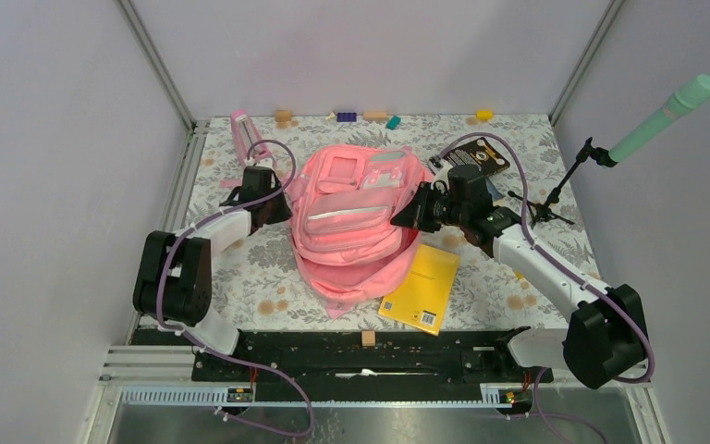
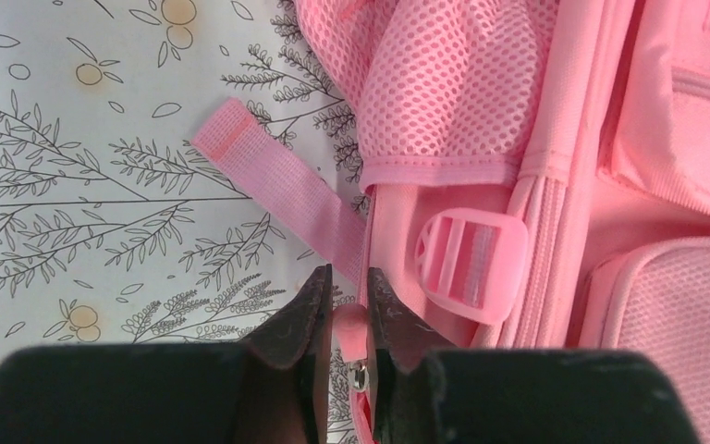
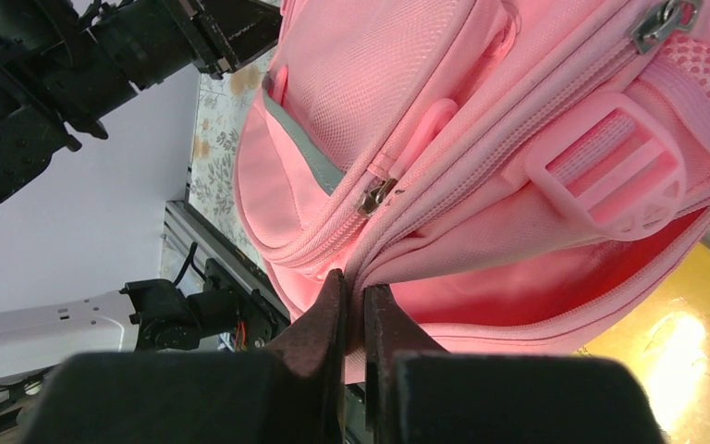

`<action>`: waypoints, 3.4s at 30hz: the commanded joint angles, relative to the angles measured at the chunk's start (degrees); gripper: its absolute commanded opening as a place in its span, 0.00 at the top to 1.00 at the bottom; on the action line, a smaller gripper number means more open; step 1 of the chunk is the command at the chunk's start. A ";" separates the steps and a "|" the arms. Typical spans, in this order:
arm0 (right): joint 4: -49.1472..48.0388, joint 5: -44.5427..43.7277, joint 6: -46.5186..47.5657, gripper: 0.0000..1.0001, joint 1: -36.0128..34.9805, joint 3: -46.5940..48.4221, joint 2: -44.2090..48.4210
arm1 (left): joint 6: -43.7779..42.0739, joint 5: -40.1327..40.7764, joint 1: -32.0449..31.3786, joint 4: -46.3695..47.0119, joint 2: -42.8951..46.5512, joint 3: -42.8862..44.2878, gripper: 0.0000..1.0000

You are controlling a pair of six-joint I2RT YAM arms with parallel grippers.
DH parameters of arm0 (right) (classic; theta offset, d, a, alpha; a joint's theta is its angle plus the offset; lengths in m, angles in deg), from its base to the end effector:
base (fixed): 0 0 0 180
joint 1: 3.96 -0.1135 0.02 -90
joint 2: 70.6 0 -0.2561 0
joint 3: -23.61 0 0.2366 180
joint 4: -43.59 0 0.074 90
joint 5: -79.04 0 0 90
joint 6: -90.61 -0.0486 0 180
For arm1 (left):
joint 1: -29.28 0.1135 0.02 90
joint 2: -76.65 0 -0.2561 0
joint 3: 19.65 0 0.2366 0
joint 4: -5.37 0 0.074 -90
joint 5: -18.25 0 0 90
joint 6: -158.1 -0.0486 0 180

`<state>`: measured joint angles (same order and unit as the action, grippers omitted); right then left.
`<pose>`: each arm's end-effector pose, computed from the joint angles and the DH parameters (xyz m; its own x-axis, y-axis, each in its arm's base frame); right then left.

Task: Pack the student bag
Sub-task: Unzip the student bag at the center of the board.

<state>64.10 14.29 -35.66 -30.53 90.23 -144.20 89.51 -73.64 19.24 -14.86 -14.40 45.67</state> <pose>0.2476 0.1470 0.2760 -0.7724 0.2120 -0.5987 -0.3548 0.6379 0.6835 0.3178 -0.0579 0.1787 -0.7308 -0.2411 -0.6385 -0.0752 0.9583 -0.2758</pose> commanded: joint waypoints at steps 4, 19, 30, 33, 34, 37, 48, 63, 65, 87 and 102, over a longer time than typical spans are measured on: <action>-3.62 9.49 0.52 1.00 -0.41 2.45 5.06 | 4.52 -2.06 1.17 9.20 -2.09 5.05 0.97; -3.35 7.98 -0.66 1.00 -0.42 2.90 4.45 | 3.99 -6.33 0.60 8.34 11.27 3.03 0.18; 1.80 5.23 -0.99 1.00 -0.42 8.11 1.76 | -9.40 -5.84 -21.46 -8.03 30.06 3.12 0.13; 4.64 4.11 0.22 1.00 -0.42 10.28 1.36 | -17.15 -4.26 -30.58 -11.05 31.02 2.43 0.01; 5.88 3.68 0.95 1.00 -0.42 11.18 1.27 | -18.93 -3.05 -32.71 -11.52 31.29 1.79 0.01; 8.12 2.61 2.35 1.00 -0.42 12.98 0.84 | -23.30 0.20 -37.26 -10.67 32.10 -0.75 0.01; 8.77 2.25 2.34 1.00 -0.42 14.35 1.32 | -27.02 17.22 -50.03 -3.23 28.62 -6.06 0.01; 8.81 0.27 0.89 1.00 -0.42 12.12 4.92 | -17.22 46.49 -58.87 1.01 12.24 -0.90 0.01; 8.79 0.43 1.16 1.00 -0.42 11.23 5.32 | -20.31 48.90 -58.71 2.08 12.01 -0.87 0.09; 15.03 -14.37 6.38 0.07 10.12 8.72 8.09 | -22.70 28.73 -38.99 -9.84 28.81 6.47 1.00; -10.66 -24.35 -5.52 0.11 26.04 3.15 -8.23 | -21.60 25.21 -36.71 -15.79 31.47 8.96 1.00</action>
<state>64.98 -5.88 -36.53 -6.18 93.11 -147.94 65.18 -47.23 -17.74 -36.72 14.98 49.43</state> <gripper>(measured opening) 0.896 0.171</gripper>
